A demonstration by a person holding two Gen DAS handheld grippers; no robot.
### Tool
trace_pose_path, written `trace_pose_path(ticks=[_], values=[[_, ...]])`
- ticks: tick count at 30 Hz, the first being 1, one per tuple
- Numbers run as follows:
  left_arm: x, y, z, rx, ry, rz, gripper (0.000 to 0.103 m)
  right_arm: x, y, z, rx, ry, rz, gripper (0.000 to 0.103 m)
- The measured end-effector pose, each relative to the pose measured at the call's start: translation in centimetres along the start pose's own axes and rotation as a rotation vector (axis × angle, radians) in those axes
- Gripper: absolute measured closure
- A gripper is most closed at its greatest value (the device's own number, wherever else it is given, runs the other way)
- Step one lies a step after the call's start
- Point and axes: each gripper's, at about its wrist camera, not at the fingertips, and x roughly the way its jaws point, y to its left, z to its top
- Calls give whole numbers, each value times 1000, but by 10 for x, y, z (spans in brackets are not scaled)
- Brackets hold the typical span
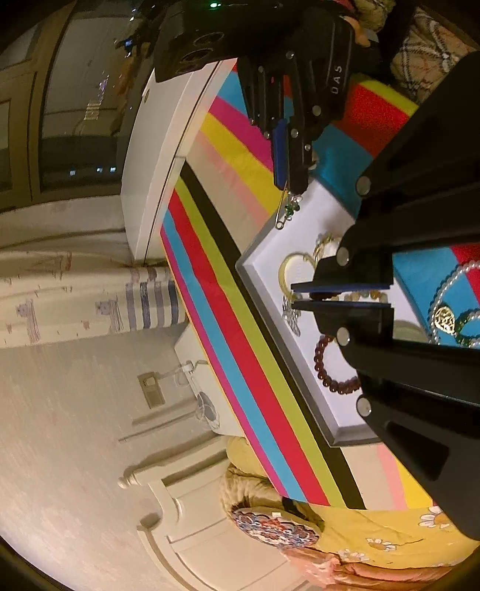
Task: Organize jewelry
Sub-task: 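Carry the red cord necklace and gold chain pin into the tray and open both grippers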
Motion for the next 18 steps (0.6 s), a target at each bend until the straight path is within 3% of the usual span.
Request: trace_pose_path(ticks=[18], values=[[47, 59, -2, -154, 40, 85, 100, 51, -10, 18, 52, 60, -93, 90]])
